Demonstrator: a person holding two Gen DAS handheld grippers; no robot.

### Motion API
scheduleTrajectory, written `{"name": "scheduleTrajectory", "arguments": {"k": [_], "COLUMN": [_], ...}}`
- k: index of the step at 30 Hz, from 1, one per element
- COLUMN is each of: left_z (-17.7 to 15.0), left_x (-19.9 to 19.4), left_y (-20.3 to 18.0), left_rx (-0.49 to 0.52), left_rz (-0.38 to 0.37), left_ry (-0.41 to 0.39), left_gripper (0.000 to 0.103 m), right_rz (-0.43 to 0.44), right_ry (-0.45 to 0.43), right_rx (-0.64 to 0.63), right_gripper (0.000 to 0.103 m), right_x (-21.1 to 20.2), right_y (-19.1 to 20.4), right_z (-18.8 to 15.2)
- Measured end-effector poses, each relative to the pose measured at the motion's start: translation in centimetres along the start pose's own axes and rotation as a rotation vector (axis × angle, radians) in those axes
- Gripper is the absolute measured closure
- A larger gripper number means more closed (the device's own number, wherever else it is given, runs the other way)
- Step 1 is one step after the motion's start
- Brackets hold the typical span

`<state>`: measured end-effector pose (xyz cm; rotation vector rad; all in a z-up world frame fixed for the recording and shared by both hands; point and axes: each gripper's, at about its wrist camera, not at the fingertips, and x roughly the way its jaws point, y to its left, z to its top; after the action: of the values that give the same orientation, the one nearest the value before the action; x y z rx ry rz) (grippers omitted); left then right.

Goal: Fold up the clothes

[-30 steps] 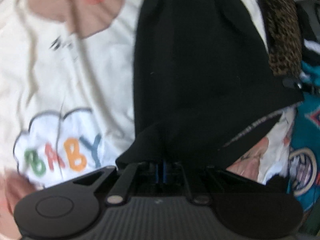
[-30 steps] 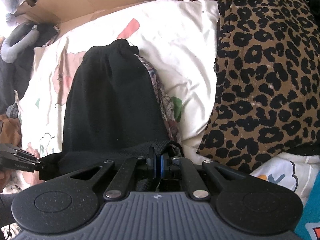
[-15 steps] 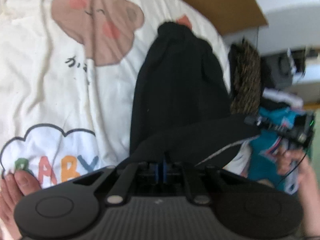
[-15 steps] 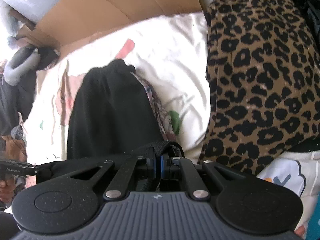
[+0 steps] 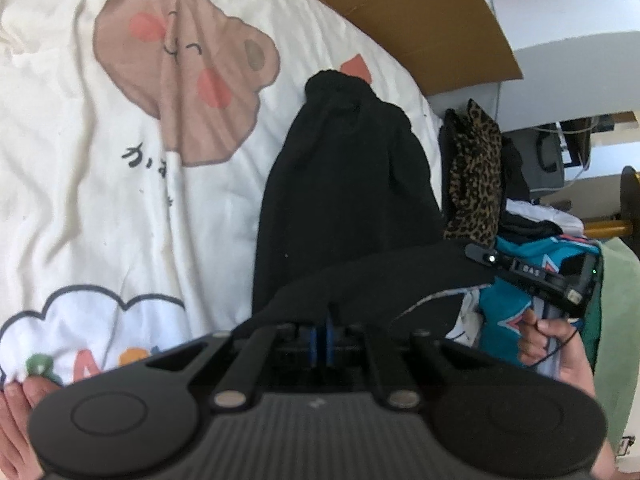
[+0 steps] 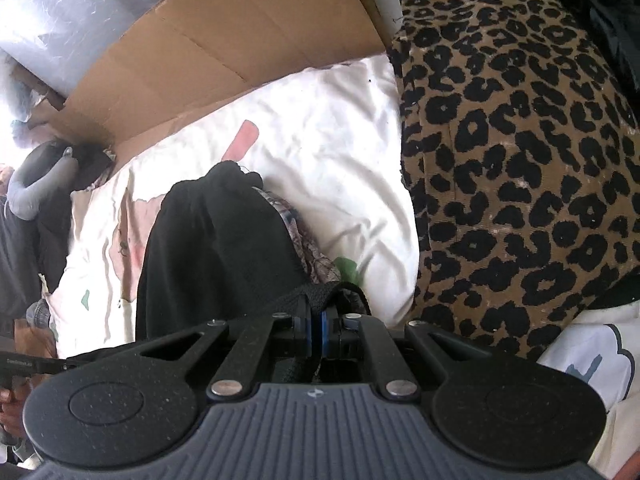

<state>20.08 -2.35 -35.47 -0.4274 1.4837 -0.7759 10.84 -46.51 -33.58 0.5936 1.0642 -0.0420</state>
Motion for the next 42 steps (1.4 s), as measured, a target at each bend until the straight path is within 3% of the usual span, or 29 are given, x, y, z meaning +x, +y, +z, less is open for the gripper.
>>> {"name": "scheduleTrajectory", "arguments": {"k": [16, 18, 22, 23, 26, 29, 30, 31, 32, 37, 42], "left_z": [1.8, 2.1, 2.1, 2.0, 1.7, 1.4, 1.3, 1.3, 1.0, -0.2, -1.0], "left_x": [1.4, 1.5, 0.5, 0.0, -1.2, -1.9, -1.9, -2.0, -2.1, -2.4, -2.1], "left_y": [0.3, 0.4, -0.4, -0.7, -1.8, -2.5, -2.7, -2.9, -3.2, -4.7, -5.8], "left_rx": [0.023, 0.015, 0.047, 0.068, 0.139, 0.18, 0.191, 0.202, 0.221, 0.328, 0.363], "left_rz": [0.058, 0.098, 0.17, 0.177, 0.213, 0.239, 0.251, 0.263, 0.292, 0.341, 0.304], "left_ry": [-0.017, -0.017, -0.017, -0.022, -0.037, -0.048, -0.049, -0.05, -0.045, -0.015, -0.011], "left_gripper": [0.097, 0.091, 0.069, 0.064, 0.062, 0.059, 0.055, 0.042, 0.039, 0.039, 0.039], "right_rz": [-0.003, -0.013, -0.032, -0.034, -0.033, -0.015, -0.007, -0.006, -0.007, -0.036, -0.04], "right_ry": [-0.047, -0.051, -0.067, -0.074, -0.114, -0.135, -0.14, -0.145, -0.15, -0.16, -0.122], "right_rx": [0.074, 0.081, 0.056, 0.05, 0.073, 0.074, 0.074, 0.07, 0.065, -0.018, -0.116], "right_gripper": [0.099, 0.098, 0.095, 0.092, 0.071, 0.064, 0.061, 0.06, 0.059, 0.058, 0.058], "right_x": [1.0, 1.2, 0.7, 0.4, -0.7, -1.6, -1.9, -2.1, -2.4, -3.3, -3.8], "right_y": [-0.4, -0.4, 0.1, 0.2, 0.1, 0.4, 0.6, 0.8, 1.0, 2.2, 3.4], "right_z": [0.8, 1.0, 1.0, 1.0, 1.1, 1.3, 1.3, 1.3, 1.3, 0.9, -0.5]}}
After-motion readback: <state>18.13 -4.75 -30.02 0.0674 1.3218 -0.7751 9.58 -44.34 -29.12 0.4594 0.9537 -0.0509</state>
